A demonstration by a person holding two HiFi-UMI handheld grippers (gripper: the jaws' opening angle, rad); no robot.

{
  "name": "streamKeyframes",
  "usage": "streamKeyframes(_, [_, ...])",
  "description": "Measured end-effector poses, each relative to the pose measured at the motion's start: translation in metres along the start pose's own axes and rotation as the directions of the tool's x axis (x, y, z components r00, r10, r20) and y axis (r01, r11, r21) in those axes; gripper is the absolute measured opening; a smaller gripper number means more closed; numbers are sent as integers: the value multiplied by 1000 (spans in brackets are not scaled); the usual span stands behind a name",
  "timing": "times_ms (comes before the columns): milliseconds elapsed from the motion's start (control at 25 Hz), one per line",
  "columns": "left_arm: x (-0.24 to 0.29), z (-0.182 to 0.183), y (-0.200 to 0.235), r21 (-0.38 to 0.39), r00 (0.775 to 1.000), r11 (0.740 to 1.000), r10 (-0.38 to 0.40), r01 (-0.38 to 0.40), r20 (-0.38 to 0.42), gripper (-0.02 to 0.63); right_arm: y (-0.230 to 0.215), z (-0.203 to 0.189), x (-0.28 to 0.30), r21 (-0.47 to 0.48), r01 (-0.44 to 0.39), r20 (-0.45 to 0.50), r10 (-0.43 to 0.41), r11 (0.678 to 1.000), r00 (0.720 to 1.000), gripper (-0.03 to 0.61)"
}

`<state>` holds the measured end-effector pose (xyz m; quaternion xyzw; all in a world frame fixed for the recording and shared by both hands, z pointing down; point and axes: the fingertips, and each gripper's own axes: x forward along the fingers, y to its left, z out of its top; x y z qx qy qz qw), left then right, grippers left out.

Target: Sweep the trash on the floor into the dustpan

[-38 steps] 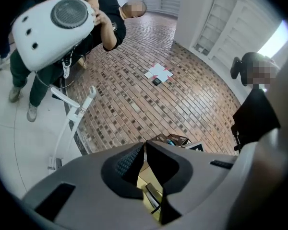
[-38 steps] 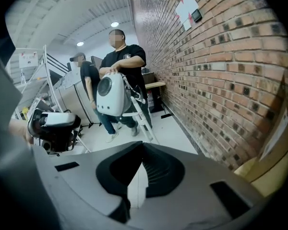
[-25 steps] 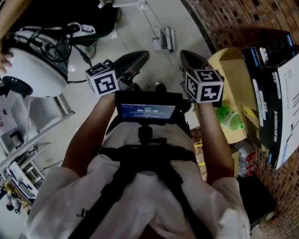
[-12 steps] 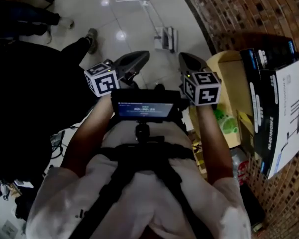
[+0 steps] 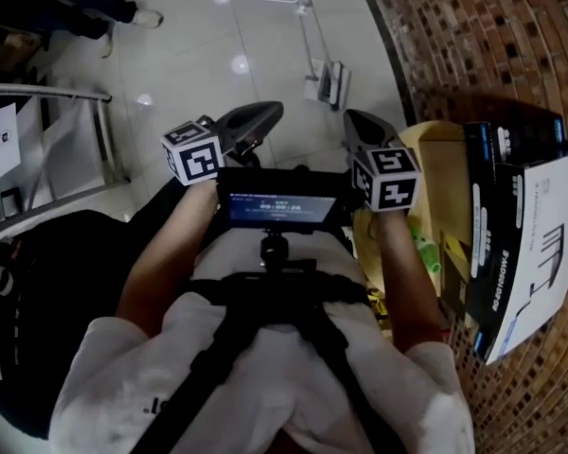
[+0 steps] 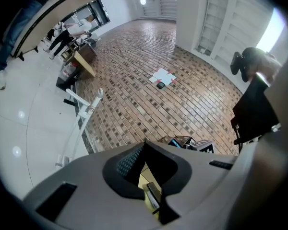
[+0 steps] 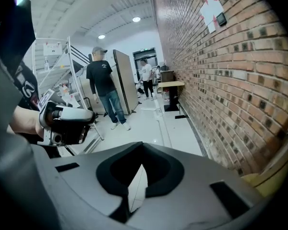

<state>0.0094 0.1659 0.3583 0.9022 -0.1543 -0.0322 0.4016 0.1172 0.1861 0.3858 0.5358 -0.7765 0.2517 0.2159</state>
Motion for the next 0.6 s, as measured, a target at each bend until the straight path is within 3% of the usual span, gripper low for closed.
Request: streamKeyframes(600, [9,-8,2,8,999,1000,-6,6,-34,0,-9,1,-4,20,7,18,-7,1000,1000,0])
